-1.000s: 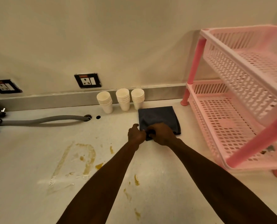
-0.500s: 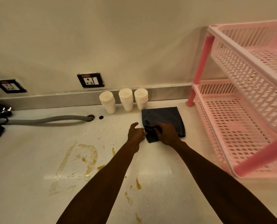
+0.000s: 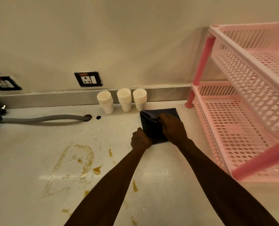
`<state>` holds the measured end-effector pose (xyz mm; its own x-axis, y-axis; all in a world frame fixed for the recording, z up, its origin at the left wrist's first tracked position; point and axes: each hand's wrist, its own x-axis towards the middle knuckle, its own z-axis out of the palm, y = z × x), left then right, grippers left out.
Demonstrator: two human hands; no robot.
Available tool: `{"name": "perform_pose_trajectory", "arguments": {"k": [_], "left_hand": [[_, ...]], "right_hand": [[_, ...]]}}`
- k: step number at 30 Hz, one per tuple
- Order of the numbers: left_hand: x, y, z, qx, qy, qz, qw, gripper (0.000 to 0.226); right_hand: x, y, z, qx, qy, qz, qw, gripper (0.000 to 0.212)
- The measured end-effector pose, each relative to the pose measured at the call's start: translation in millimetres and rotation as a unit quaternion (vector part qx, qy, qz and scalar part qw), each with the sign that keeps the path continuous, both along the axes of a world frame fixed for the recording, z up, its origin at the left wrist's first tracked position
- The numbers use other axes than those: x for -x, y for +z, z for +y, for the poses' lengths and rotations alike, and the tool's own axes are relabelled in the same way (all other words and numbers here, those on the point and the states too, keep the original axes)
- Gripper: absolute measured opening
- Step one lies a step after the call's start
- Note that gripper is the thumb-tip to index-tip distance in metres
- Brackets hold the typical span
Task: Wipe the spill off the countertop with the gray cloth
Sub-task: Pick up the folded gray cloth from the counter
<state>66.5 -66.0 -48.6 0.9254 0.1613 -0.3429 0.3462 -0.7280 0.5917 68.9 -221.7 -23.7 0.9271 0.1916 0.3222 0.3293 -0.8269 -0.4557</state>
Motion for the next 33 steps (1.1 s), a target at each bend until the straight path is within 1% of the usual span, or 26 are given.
{"name": "perform_pose_trajectory", "arguments": {"k": [2, 3, 5, 6, 7, 8, 9, 11, 12, 13, 14, 15, 16, 18, 19, 20, 21, 22, 24, 25, 26, 28, 30, 33], "left_hand": [[1, -3, -1, 0.019, 0.015, -0.018, 1.0, 0.047], [1, -3, 0, 0.033, 0.028, -0.024, 0.999, 0.05], [-1, -4, 2, 0.068, 0.064, -0.031, 0.995, 0.061], [-2, -5, 5, 0.088, 0.08, -0.03, 0.992, 0.065], [-3, -5, 8, 0.111, 0.095, -0.026, 0.989, 0.067], [-4, -5, 11, 0.134, 0.108, -0.021, 0.985, 0.066], [-3, -6, 15, 0.159, 0.123, -0.016, 0.979, 0.061], [-3, -6, 24, 0.209, 0.156, -0.006, 0.965, 0.046], [-3, -6, 27, 0.223, 0.168, 0.001, 0.96, 0.036], [-4, -6, 30, 0.227, 0.174, 0.008, 0.958, 0.027], [-4, -5, 30, 0.229, 0.171, 0.017, 0.958, 0.026], [-4, -3, 29, 0.225, 0.16, 0.025, 0.961, 0.036], [-4, -2, 28, 0.218, 0.148, 0.03, 0.964, 0.043], [-3, -1, 23, 0.179, 0.114, 0.02, 0.977, 0.046], [-2, -2, 20, 0.157, 0.096, 0.011, 0.983, 0.042], [-2, -4, 18, 0.142, 0.083, 0.001, 0.986, 0.037], [-3, -4, 17, 0.137, 0.078, -0.006, 0.987, 0.031], [-2, -4, 17, 0.14, 0.081, -0.011, 0.987, 0.027], [-2, -3, 19, 0.17, 0.095, -0.016, 0.981, 0.031], [-1, -4, 21, 0.19, 0.1, -0.02, 0.976, 0.035], [-1, -5, 24, 0.203, 0.101, -0.022, 0.974, 0.038], [0, -7, 29, 0.203, 0.089, -0.019, 0.975, 0.042], [-2, -7, 30, 0.177, 0.074, -0.021, 0.981, 0.052], [-9, -2, 25, 0.101, 0.074, -0.054, 0.991, 0.072]], "right_hand": [[8, -3, -1, 0.093, 0.039, -0.087, 0.991, 0.036], [12, -7, 0, 0.121, 0.059, -0.09, 0.987, 0.035], [21, -23, 3, 0.125, 0.084, -0.018, 0.988, 0.031], [26, -30, 4, 0.094, 0.086, 0.03, 0.991, 0.03], [30, -37, 5, 0.041, 0.085, 0.074, 0.993, 0.03], [34, -41, 6, -0.023, 0.084, 0.096, 0.992, 0.03], [36, -44, 6, -0.084, 0.074, 0.09, 0.99, 0.029], [34, -46, 5, -0.175, 0.009, 0.029, 0.984, 0.026], [32, -47, 4, -0.194, -0.048, 0.001, 0.98, 0.026], [29, -45, 1, -0.19, -0.114, -0.016, 0.975, 0.027], [24, -42, -4, -0.17, -0.183, -0.015, 0.968, 0.029], [20, -40, -9, -0.137, -0.249, 0.013, 0.959, 0.033], [17, -39, -14, -0.095, -0.299, 0.061, 0.947, 0.039], [17, -37, -19, -0.011, -0.339, 0.161, 0.927, 0.049], [19, -38, -19, 0.015, -0.336, 0.19, 0.922, 0.052], [20, -41, -18, 0.02, -0.328, 0.207, 0.922, 0.053], [20, -44, -17, 0.004, -0.32, 0.214, 0.923, 0.053], [20, -47, -15, -0.036, -0.314, 0.216, 0.924, 0.053], [19, -48, -15, -0.147, -0.309, 0.197, 0.919, 0.054], [19, -47, -16, -0.186, -0.308, 0.18, 0.915, 0.054], [20, -47, -18, -0.204, -0.305, 0.169, 0.915, 0.053], [23, -50, -22, -0.187, -0.29, 0.174, 0.922, 0.048], [25, -52, -25, -0.169, -0.284, 0.197, 0.923, 0.043], [20, -48, -25, -0.159, -0.338, 0.176, 0.911, 0.049]]}}
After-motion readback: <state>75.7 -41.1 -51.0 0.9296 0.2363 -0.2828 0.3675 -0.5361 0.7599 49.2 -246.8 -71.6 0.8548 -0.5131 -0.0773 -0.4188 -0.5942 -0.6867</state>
